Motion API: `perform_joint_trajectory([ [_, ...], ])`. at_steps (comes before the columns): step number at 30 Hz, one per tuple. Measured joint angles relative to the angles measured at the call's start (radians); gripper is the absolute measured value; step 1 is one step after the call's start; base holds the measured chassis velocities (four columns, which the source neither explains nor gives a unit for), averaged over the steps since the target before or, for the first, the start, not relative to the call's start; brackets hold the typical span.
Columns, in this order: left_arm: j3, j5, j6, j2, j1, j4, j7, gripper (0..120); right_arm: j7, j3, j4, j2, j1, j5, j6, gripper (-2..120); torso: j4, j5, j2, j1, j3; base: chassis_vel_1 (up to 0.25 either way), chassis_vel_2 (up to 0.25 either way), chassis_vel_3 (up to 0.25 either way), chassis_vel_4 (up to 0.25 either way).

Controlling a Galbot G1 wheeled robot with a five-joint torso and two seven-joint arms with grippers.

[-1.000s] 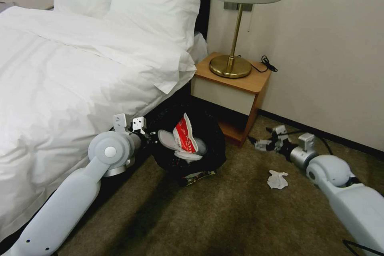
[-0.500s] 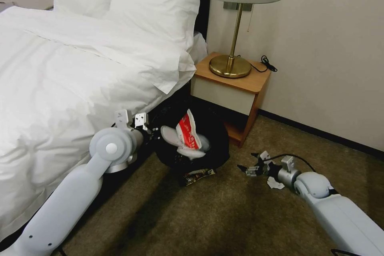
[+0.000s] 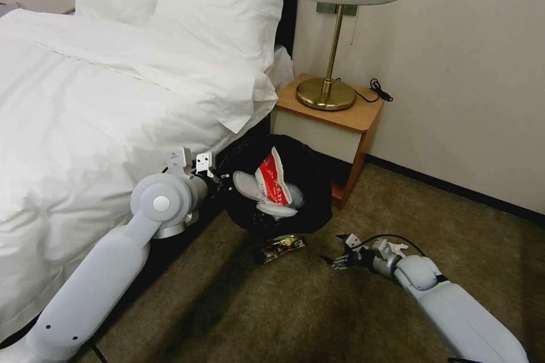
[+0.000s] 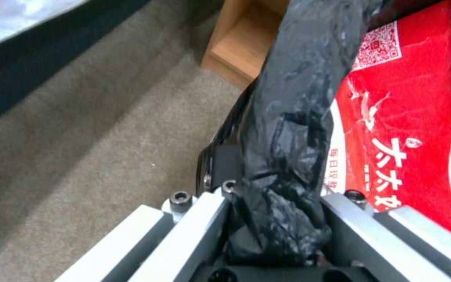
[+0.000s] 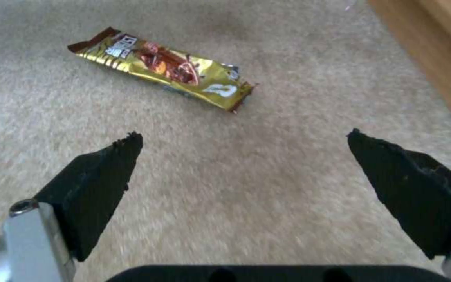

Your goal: Pick up the trash bin, then pick up the garbage on the floor and place it into the trash bin.

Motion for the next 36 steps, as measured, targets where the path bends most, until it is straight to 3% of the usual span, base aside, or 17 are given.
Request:
perform_joint_trajectory([
  [15, -0.029, -0.003, 0.0, 0.022, 0.007, -0.019, -0.003, 0, 0.048, -0.079, -0.187, 0.219, 0.121, -0.031, -0.03, 100, 0.0003, 0.0, 0.0, 0.0, 0.0, 0.0, 0.0, 0.0, 0.0],
  [26, -0.03, -0.003, 0.0, 0.011, 0.006, -0.018, -0.003, 0, 0.045, -0.134, -0.298, 0.272, 0.198, -0.095, -0.033, 100, 0.0001, -0.0001, 0.0, 0.0, 0.0, 0.0, 0.0, 0.0, 0.0],
  [36, -0.034, -0.002, 0.0, 0.005, 0.005, -0.016, -0.003, 0, 0.055, -0.146, -0.406, 0.319, 0.252, -0.242, -0.028, 100, 0.0003, 0.0001, 0.0, 0.0, 0.0, 0.0, 0.0, 0.0, 0.0],
])
